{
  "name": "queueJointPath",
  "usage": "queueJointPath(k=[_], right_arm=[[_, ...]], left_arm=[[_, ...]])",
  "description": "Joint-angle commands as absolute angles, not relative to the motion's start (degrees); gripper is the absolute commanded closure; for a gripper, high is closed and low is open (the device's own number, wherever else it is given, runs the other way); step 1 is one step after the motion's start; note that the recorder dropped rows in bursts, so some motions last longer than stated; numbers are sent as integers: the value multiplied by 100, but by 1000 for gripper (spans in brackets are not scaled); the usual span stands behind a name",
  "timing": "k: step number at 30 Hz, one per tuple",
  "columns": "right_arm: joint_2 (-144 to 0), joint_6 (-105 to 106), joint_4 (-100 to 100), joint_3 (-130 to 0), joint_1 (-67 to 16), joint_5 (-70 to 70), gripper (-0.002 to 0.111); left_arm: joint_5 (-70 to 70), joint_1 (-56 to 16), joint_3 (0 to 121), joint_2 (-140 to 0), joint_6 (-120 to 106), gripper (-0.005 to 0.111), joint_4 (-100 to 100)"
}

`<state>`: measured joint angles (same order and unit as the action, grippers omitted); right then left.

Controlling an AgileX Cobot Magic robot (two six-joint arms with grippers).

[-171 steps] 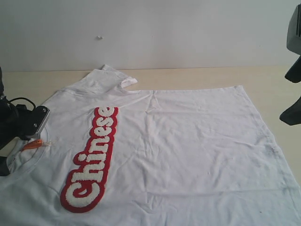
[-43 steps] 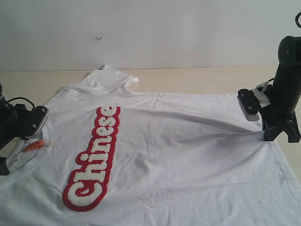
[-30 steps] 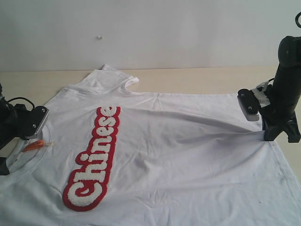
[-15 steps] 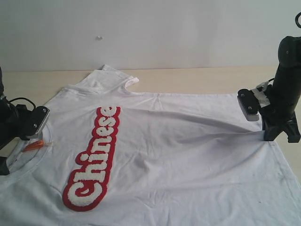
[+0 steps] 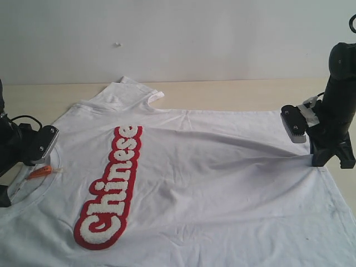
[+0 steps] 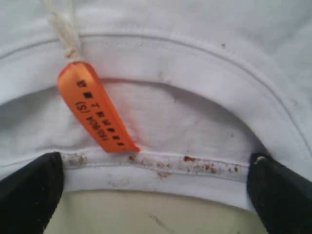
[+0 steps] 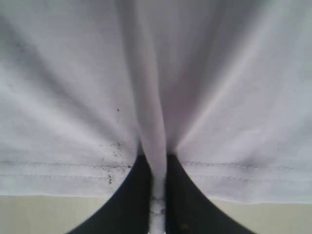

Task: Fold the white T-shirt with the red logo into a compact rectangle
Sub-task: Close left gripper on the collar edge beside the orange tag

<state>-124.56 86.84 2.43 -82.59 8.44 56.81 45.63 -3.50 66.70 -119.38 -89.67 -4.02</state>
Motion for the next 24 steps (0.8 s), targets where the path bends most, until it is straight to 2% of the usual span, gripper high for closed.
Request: queueJointPath(k=[1,24], right_arm=[[-12570,8689,448,-8221,870,5686,108],[-12570,8689,448,-8221,870,5686,108]], left_arm=[[3821,-284,6082,-13161,-8985,2,-408],[3850,-284,6084,-13161,-8956,2,-408]])
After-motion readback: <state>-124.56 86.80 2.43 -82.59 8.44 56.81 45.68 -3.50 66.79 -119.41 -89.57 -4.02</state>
